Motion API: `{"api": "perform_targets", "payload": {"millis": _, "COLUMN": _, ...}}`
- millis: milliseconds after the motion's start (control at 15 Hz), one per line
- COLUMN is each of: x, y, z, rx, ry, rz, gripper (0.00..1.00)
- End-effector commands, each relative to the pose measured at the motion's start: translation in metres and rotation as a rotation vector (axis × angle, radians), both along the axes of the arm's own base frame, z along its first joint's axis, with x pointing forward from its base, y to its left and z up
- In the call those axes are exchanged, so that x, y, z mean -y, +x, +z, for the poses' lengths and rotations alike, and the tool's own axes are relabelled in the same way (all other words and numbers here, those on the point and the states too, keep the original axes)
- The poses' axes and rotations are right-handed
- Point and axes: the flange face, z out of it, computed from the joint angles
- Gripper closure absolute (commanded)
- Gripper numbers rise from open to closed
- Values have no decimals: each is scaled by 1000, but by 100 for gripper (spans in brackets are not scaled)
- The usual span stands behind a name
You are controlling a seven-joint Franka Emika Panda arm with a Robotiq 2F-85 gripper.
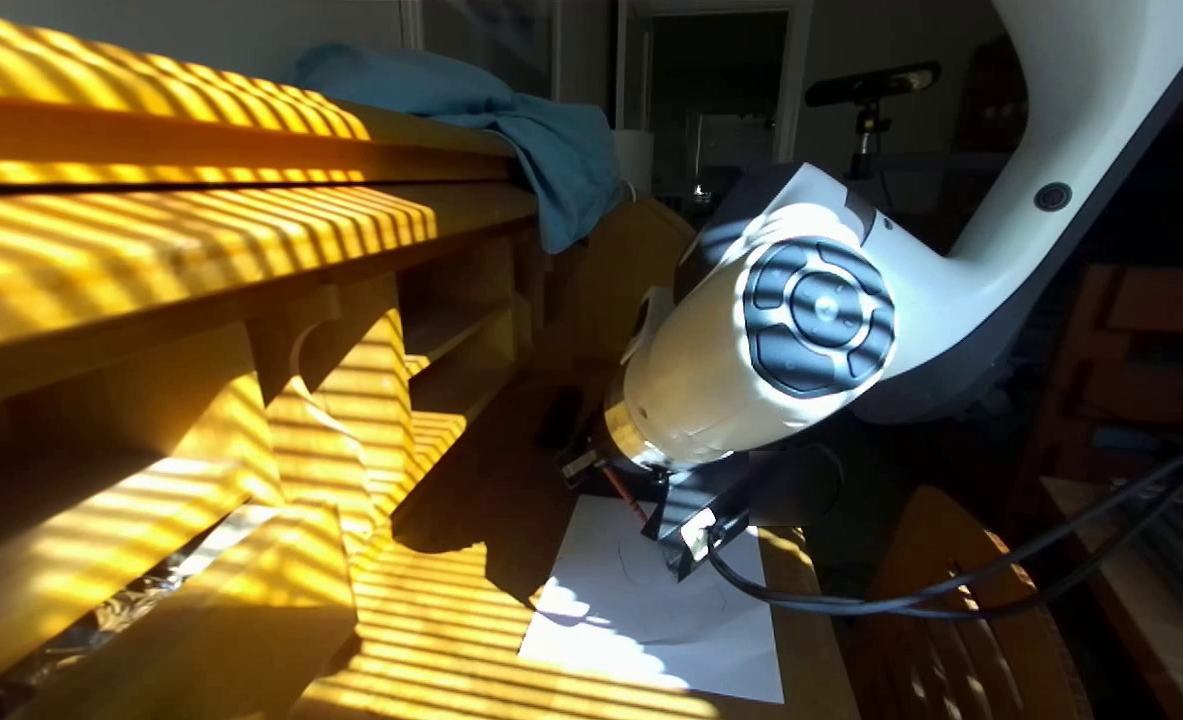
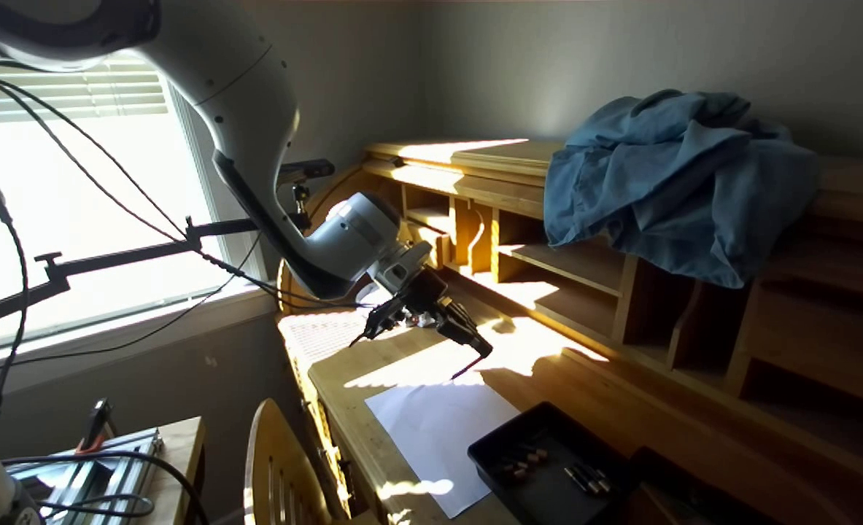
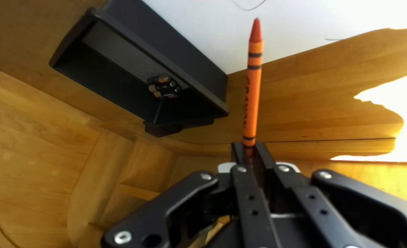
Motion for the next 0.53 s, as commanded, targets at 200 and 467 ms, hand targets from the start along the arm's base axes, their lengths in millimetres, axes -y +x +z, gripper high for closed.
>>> {"api": "perform_targets", "payload": {"millis": 200, "x": -9, "y": 8, "z": -24, "rx": 52, "ry": 122, "rz": 145, "gripper": 98}}
{"api": "perform_targets", "payload": {"millis": 467, "x": -9, "y": 9, "z": -34, "rx": 64, "ry": 153, "rz": 201, "gripper": 98}}
